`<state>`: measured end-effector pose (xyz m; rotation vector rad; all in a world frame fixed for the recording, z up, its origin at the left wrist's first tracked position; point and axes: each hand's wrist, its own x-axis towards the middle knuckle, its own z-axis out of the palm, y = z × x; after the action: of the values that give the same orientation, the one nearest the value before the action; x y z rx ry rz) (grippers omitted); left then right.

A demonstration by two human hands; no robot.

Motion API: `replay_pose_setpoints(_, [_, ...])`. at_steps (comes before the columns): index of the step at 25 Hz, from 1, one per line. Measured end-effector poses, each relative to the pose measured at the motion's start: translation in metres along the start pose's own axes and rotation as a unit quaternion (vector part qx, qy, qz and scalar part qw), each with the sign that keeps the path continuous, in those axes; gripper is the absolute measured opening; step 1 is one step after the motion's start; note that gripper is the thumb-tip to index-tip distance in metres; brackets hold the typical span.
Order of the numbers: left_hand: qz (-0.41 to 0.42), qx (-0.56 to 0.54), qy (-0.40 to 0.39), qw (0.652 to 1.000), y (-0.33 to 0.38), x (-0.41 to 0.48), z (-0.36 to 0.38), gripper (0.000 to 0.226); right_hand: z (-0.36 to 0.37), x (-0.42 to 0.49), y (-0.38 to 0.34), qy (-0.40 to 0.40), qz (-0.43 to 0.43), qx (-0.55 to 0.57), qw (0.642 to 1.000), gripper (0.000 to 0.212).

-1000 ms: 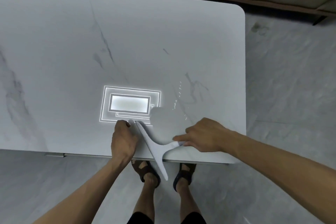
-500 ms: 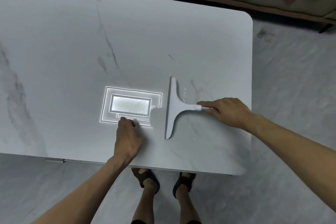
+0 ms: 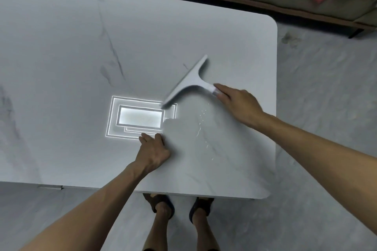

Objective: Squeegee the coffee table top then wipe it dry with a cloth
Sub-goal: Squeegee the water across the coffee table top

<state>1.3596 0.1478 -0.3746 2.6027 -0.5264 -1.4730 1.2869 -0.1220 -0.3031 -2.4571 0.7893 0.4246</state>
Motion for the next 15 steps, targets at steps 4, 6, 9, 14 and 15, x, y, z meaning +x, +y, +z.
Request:
replay_pose_setpoints(4, [-0.02,-0.034,-0.009,0.999,-0.001,0.006,-0.002,0.054,0.024,0.049,-0.054,-0.004,-0.002,0.003,1.0,0.043])
replay_pose_setpoints(6, [-0.019,-0.042,-0.003,0.999,0.0,0.006,-0.004,0.057,0.027,0.048,-0.047,-0.004,0.007,-0.028,1.0,0.043])
replay_pose_setpoints(9, [-0.017,-0.042,-0.016,0.999,0.002,0.006,-0.006,0.058,0.021,0.019,-0.009,0.009,0.023,-0.056,0.998,0.043])
replay_pose_setpoints(14, [-0.011,-0.013,-0.044,0.999,0.005,0.002,-0.006,0.057,0.003,-0.068,0.063,0.02,0.096,-0.056,0.994,0.045])
replay_pose_setpoints(15, [-0.012,-0.008,-0.045,0.999,0.006,0.0,-0.007,0.06,0.0,-0.079,0.073,0.027,0.109,-0.044,0.993,0.046])
